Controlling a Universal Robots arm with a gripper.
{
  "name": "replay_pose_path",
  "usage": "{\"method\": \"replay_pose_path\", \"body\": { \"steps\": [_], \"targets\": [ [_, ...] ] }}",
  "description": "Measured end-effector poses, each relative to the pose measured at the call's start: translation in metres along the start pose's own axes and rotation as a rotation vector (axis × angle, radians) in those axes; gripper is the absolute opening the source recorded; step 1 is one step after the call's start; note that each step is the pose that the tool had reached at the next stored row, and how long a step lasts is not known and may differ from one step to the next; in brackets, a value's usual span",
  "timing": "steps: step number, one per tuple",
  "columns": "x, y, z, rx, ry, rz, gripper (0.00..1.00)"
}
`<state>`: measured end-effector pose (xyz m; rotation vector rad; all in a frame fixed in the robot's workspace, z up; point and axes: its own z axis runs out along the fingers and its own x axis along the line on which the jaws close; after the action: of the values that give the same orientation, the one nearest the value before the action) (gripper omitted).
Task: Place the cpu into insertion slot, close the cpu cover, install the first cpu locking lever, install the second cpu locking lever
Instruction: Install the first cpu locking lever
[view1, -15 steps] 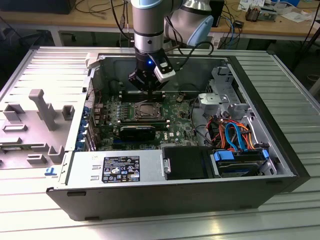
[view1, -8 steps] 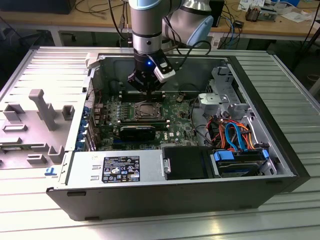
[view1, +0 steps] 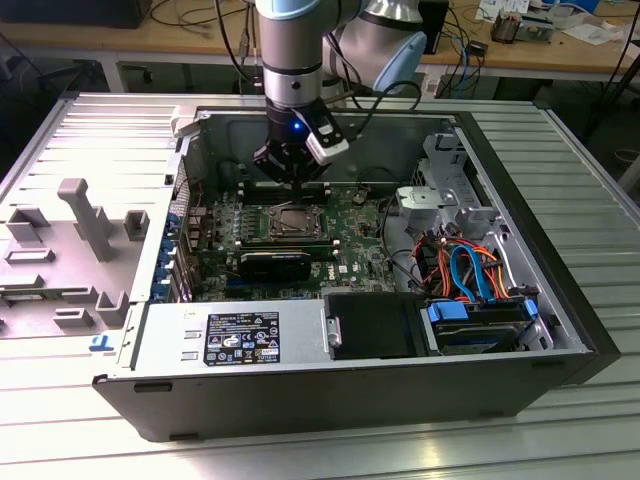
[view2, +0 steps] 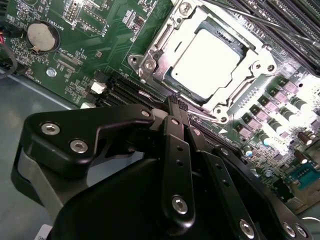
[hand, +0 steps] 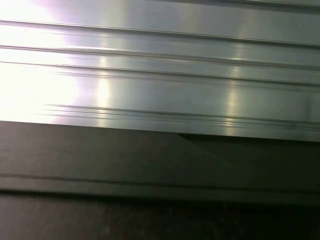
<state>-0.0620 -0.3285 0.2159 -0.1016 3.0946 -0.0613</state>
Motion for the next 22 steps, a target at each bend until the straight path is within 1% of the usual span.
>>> {"method": "replay_pose_path", "body": {
  "steps": [4,9,12,15,22],
  "targets": [
    [-0.0042,0.0001,0.0006,-0.0001,-0.0002,0.000,0.11],
    [-0.0067,0.0001,0.0019,0.0000,0.0000,0.000,0.11],
    [-0.0079,0.0000,0.0030,-0.0001,-0.0001,0.000,0.11],
    [-0.0089,0.0001,0.0076,0.0000,0.0000,0.000,0.11],
    [-0.0099,0.0001,0.0098,0.0001,0.0000,0.000,0.11]
  ]
}}
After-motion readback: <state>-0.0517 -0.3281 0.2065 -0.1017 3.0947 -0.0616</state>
